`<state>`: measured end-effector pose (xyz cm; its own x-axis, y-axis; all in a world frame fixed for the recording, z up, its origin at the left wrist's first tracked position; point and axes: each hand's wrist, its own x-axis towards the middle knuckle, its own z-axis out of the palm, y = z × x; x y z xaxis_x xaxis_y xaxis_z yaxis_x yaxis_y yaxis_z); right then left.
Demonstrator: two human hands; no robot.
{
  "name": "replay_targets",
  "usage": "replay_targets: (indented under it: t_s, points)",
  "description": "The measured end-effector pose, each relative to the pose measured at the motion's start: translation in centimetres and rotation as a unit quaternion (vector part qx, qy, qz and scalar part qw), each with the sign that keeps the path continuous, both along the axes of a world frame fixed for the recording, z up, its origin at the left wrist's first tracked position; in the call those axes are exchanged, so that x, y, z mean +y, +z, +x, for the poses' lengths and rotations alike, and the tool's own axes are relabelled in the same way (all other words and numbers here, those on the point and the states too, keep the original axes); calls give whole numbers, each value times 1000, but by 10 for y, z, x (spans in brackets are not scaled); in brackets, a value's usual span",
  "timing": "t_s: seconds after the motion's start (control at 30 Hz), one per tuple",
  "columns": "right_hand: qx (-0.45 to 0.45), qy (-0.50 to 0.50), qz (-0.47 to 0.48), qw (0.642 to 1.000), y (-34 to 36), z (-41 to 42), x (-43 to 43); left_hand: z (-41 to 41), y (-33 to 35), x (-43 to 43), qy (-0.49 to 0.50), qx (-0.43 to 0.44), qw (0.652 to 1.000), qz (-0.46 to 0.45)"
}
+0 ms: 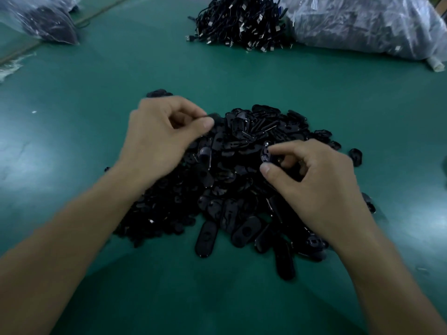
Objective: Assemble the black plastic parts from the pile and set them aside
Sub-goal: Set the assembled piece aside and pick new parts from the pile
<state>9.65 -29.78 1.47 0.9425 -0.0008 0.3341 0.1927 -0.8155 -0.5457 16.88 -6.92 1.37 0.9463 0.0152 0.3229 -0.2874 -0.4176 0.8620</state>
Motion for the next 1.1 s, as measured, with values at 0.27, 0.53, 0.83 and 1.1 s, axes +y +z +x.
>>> replay_targets:
  t_s: [0.27,0.53,0.83,1.1]
  points:
    - [37,4,-72,997,-4,2,2,93,-6,36,152,47,987,-9]
    - [31,-6,-74,997,-9,3,7,110,-20,32,198,45,972,117]
    - [-4,-43,-53,998,-13,3,15,102,-15,27,218,26,972,80]
    - [-31,-92,7,995,-15,6,21,29,16,-13,42,69,996,-38]
